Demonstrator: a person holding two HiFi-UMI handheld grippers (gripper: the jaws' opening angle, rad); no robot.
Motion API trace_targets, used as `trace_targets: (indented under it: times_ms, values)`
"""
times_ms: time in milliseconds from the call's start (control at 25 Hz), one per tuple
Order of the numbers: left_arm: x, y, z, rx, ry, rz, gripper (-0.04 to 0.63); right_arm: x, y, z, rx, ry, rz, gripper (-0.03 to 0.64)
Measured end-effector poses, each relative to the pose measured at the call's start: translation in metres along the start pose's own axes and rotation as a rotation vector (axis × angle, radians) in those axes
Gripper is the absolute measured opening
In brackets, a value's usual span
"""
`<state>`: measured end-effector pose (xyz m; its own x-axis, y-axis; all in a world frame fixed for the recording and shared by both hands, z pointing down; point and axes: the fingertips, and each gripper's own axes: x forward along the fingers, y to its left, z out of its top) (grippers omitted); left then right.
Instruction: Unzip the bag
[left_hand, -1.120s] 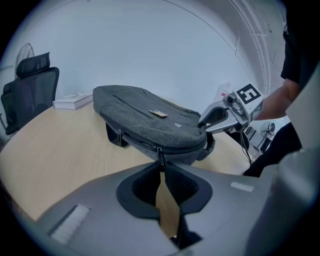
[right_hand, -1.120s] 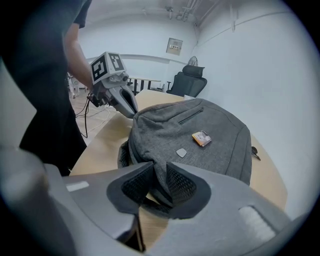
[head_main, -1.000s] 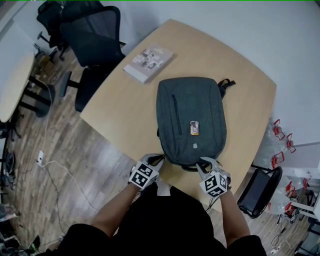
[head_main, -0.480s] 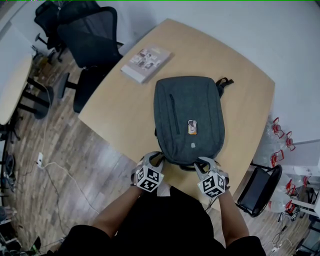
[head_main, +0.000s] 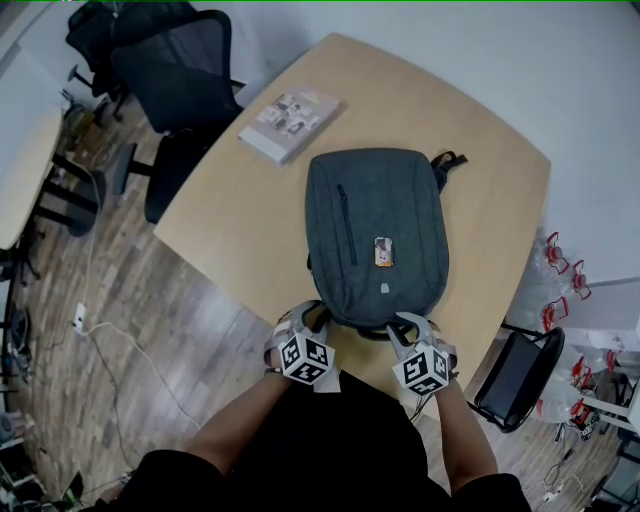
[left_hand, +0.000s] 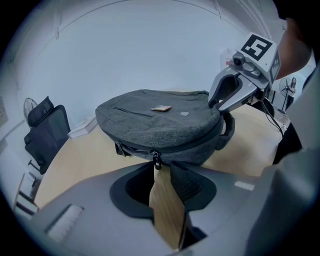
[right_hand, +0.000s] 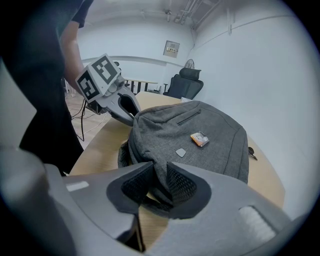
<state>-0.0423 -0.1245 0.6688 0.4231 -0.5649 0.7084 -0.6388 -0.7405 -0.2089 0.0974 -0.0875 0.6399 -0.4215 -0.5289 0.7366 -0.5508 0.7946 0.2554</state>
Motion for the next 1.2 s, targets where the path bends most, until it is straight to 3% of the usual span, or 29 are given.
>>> trace_targets:
  times_ms: [320, 600, 1000, 1040, 1200]
  values:
    - [-0.002, 0.008, -0.013, -0.023, 0.038, 0.008, 0.095, -0.001, 0.001, 0.000, -0.012, -0.004, 0.003, 0.086]
    - [0.005, 0.003, -0.005, 0.060, 0.041, 0.030, 0.110, -0.001, 0.001, 0.000, -0.007, -0.006, -0.005, 0.086]
    - [0.011, 0.007, -0.007, 0.117, 0.075, 0.048, 0.089, 0.000, 0.001, 0.000, -0.011, -0.013, -0.008, 0.086]
    - [0.010, 0.008, -0.007, 0.117, 0.073, 0.052, 0.064, 0.000, 0.002, 0.000, -0.011, -0.014, -0.009, 0.086]
    - [0.007, 0.010, -0.005, 0.082, 0.064, 0.045, 0.063, -0.001, 0.002, 0.000, -0.009, -0.015, -0.011, 0.086]
